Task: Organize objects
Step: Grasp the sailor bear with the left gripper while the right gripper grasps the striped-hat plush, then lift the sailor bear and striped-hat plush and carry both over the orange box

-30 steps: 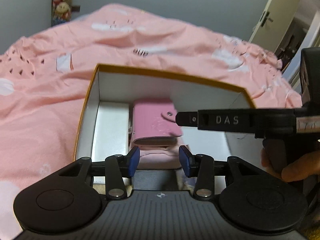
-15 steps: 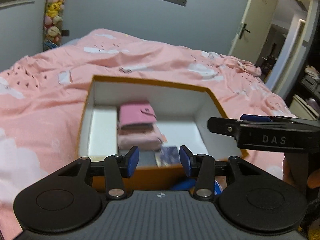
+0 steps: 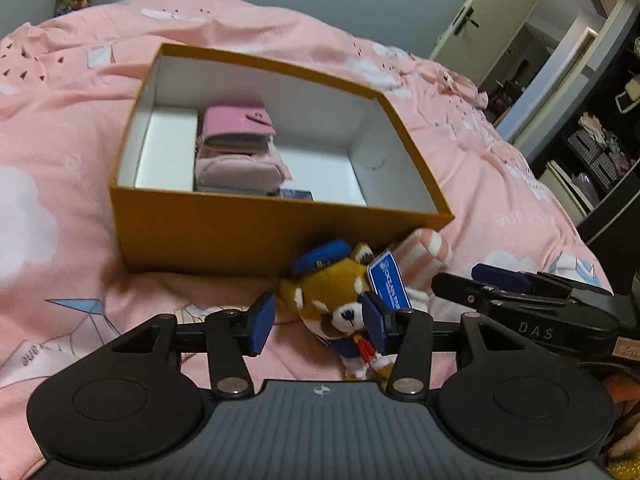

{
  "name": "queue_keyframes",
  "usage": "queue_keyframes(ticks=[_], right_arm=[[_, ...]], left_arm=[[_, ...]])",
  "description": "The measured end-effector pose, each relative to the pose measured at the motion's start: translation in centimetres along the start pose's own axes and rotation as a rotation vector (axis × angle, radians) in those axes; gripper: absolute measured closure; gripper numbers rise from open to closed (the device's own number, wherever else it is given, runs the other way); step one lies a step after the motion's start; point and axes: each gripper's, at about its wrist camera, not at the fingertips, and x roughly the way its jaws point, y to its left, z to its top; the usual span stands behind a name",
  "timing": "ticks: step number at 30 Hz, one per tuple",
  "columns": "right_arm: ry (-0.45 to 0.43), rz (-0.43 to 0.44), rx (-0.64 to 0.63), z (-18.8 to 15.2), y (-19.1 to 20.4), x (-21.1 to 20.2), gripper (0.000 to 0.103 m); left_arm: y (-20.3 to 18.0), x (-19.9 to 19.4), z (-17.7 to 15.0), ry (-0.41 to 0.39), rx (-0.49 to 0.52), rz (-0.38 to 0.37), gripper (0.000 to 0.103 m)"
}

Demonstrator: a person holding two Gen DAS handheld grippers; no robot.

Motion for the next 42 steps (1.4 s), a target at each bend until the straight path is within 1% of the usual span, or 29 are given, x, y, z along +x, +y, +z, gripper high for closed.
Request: queue_keyframes(ticks=[4,6,8,9,11,12,14,16,18,20,24,27,29,30,34,37,38,40,42], right_arm=[[0.026,-0.013,-0.013,-0.8,0.0,0.7,0.036],[0.052,-0.016,-0.024,-1.1,0.0,1.5,0.040],[0.076,-0.016,-0.042,-1.3,-0.1,2.2,0.046],[0.086,-0.022,-0.055,-1.4,-0.2,2.6,0.046],[0.094,-0.032,-0.065,-1.5,-0.6,3.1,0.046],[0.098,-0.018,-0.058,-1.5,-0.9,3.2,0.046],[0.105,0.000,-0.057,-1.5,-1.2,3.5,0.046],[0.112,-0.003,-0.071,-1.5,-1.3,3.9,0.046],[0.115,0.015,-0.066,-1.5,-1.5,4.2,0.046],[0.115,0.027,-0.068,-1.5,-1.7,4.4,0.044],[0.118,0.047,-0.068,-1.6,-1.9,5.1,0.038],[0.116,0.051,-0.075,-1.6,-1.7,5.5,0.038],[0.112,0.055,-0.079,-1.7,-1.7,5.8,0.038],[0.109,0.058,-0.080,-1.7,-1.7,5.9,0.038],[0.098,0.070,-0.065,-1.9,-1.8,6.4,0.034],[0.093,0.074,-0.075,-2.1,-1.4,6.6,0.036],[0.090,0.083,-0.082,-2.1,-1.3,6.6,0.040],[0.084,0.077,-0.102,-2.1,-0.9,6.4,0.042],[0.079,0.071,-0.111,-2.1,-0.7,6.0,0.044]], left_arm=[[-0.3,1.5,-0.2,0.030,0.009,0.013,0.036],[-0.3,2.3,-0.3,0.043,0.005,0.022,0.034],[-0.3,3.5,-0.5,0.066,0.001,0.013,0.032],[-0.3,4.0,-0.6,0.078,-0.004,0.008,0.032],[-0.2,4.9,-0.7,0.089,-0.015,0.002,0.030],[-0.1,5.3,-0.7,0.089,-0.019,-0.009,0.025],[-0.2,5.7,-0.7,0.085,-0.022,-0.024,0.024],[-0.5,6.1,-0.6,0.075,-0.023,-0.032,0.020],[-0.6,6.5,-0.5,0.071,-0.033,-0.044,0.017],[-0.5,7.0,-0.4,0.075,-0.058,-0.049,0.015],[0.2,7.8,-0.2,0.085,-0.154,-0.087,0.011],[0.3,8.2,-0.1,0.085,-0.181,-0.081,0.011],[0.3,8.2,-0.1,0.082,-0.186,-0.081,0.014],[0.4,8.2,0.0,0.081,-0.189,-0.078,0.018],[0.5,7.9,0.0,0.078,-0.202,-0.073,0.024],[0.5,7.4,-0.1,0.075,-0.200,-0.067,0.028],[0.4,7.2,-0.1,0.073,-0.197,-0.066,0.028],[0.3,6.6,-0.2,0.065,-0.191,-0.068,0.031],[0.1,6.0,-0.2,0.057,-0.180,-0.067,0.031]])
